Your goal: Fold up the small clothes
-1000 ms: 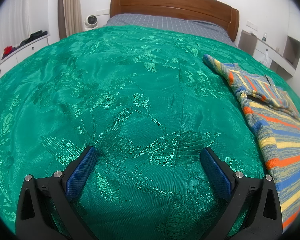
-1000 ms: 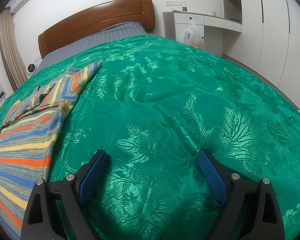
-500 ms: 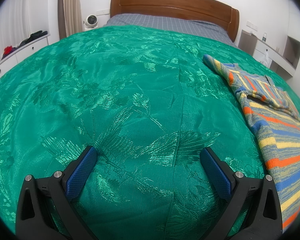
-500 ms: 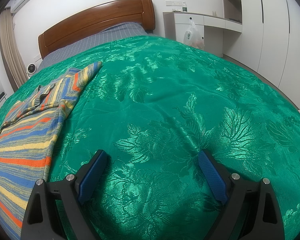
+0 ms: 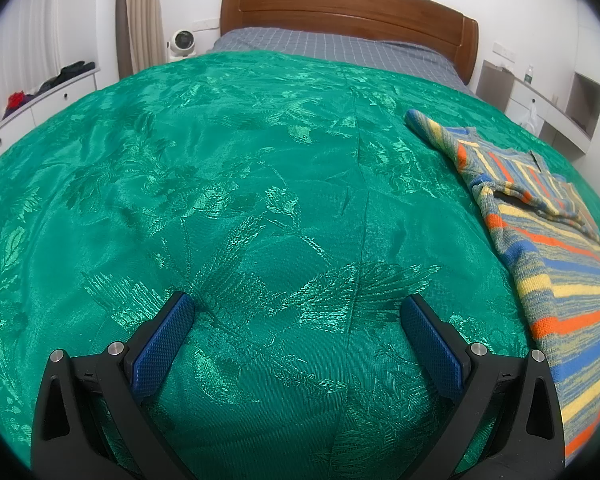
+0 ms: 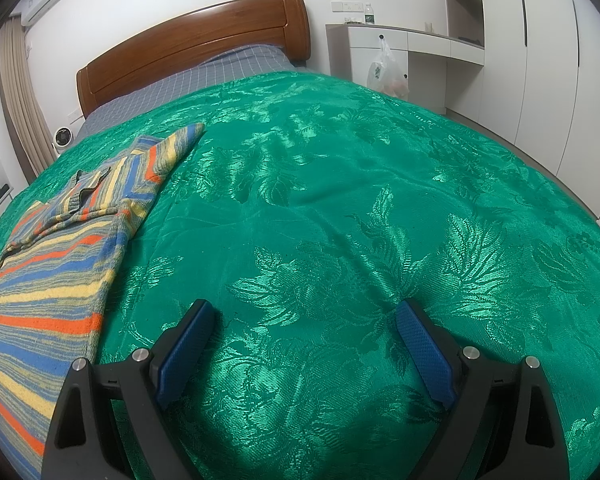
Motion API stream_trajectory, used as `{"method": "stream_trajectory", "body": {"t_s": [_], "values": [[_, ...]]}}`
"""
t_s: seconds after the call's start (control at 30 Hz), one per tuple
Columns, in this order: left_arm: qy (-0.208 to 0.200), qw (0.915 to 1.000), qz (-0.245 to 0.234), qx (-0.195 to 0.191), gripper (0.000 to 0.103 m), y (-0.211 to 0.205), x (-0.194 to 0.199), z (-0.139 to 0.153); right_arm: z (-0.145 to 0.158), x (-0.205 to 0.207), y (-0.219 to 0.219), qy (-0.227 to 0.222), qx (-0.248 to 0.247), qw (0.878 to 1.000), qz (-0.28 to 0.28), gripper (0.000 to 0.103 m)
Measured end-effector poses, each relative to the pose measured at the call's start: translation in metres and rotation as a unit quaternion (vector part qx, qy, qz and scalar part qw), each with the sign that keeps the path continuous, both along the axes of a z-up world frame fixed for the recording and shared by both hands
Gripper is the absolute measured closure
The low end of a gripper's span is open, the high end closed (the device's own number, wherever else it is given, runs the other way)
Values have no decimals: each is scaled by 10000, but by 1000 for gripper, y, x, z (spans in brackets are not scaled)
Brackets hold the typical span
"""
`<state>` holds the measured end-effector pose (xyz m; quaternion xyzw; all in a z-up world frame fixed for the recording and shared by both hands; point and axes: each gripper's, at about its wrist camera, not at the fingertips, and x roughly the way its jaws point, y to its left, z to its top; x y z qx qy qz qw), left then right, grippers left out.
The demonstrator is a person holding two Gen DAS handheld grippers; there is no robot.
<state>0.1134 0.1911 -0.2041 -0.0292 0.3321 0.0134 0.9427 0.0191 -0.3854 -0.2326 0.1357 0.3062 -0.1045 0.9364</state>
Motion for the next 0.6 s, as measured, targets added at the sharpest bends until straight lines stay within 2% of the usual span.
{"method": "stream_trajectory", "body": {"t_s": [0.17, 0.27, 0.33, 0.4, 0.43, 0.5, 0.57, 0.6], "values": [[39, 10000, -14, -13, 0, 1, 1, 1, 0, 3, 1, 61, -26, 10000, 1, 11], [383, 9992, -81, -71, 1, 2, 5, 9, 7, 12, 2, 367, 2, 9993, 119, 8], [619, 9976, -184, -263, 2, 6, -2, 22, 17, 16, -1, 675, 168, 9971, 301, 7], [667, 9945, -475, -654, 2, 7, -28, 39, 35, 1, -5, 678, 407, 9959, 433, 7], [705, 9928, -598, -765, 2, 5, -43, 46, 45, -11, -4, 603, 431, 9959, 526, 7], [948, 9869, -929, -919, 2, -8, -76, 50, 60, -36, 6, 725, 466, 9921, 916, 7], [1371, 9785, -1277, -865, 3, -31, -103, 40, 62, -63, 25, 1038, 618, 9819, 1460, 7], [1578, 9736, -1468, -756, 6, -47, -117, 32, 59, -77, 36, 1208, 681, 9751, 1732, 7]]}}
